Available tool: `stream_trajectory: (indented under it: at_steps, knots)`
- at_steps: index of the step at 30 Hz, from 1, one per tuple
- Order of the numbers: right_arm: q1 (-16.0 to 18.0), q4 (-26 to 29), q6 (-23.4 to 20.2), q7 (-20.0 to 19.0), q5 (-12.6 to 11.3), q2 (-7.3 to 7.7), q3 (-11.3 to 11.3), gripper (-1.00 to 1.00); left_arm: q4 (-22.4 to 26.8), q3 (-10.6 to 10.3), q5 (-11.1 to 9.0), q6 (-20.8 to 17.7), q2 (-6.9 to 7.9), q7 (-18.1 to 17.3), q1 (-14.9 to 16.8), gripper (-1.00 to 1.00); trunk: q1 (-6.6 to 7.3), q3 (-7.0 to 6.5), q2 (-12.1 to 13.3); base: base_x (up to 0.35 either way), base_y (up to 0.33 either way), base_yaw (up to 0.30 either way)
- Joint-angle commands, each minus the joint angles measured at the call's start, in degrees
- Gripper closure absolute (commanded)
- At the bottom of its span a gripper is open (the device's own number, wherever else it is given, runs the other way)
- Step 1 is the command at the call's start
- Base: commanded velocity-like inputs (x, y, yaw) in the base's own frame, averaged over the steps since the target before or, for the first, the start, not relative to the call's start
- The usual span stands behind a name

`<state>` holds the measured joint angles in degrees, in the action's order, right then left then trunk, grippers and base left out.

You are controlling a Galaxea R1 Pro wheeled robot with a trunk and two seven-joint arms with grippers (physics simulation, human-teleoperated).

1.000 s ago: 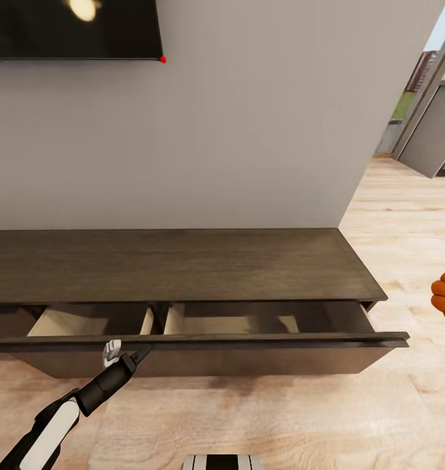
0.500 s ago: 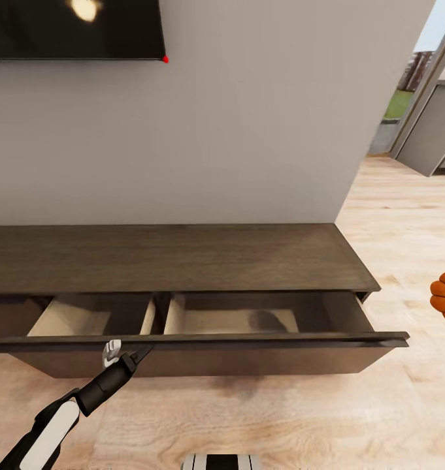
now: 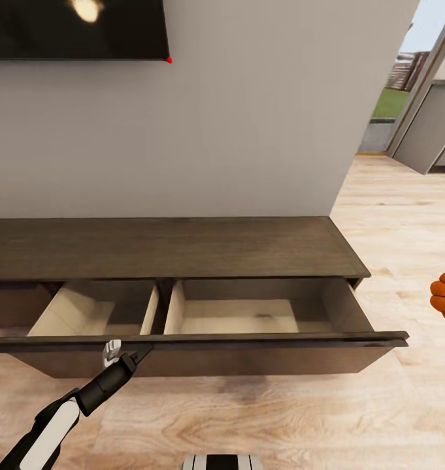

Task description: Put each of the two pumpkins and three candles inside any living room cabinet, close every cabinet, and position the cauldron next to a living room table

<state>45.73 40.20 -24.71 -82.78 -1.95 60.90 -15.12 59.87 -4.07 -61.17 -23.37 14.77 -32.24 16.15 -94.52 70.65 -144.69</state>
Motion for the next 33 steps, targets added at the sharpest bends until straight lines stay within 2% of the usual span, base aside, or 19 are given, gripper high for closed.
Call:
stream_trajectory:
  at_steps: [1,9,33]
  knots:
    - [0.06,-0.03,-0.61,-0.19,-0.15,0.01,0.01,1.0,-0.1,0.03,-0.09,-0.09,0.09,-0.02,0.02,1.0,0.01,0.05,-0.02,-0.027,0.0,0.0]
    - [0.06,-0.03,-0.61,-0.19,-0.07,-0.01,0.01,1.0,-0.1,0.03,-0.09,-0.09,0.09,0.06,0.02,1.0,0.01,0.05,-0.02,-0.156,0.0,0.0]
    - [0.06,0.06,-0.61,-0.19,0.12,-0.08,0.01,1.0,-0.1,0.03,-0.09,-0.09,0.09,0.16,0.02,1.0,0.01,0.05,-0.02,-0.077,0.0,0.0]
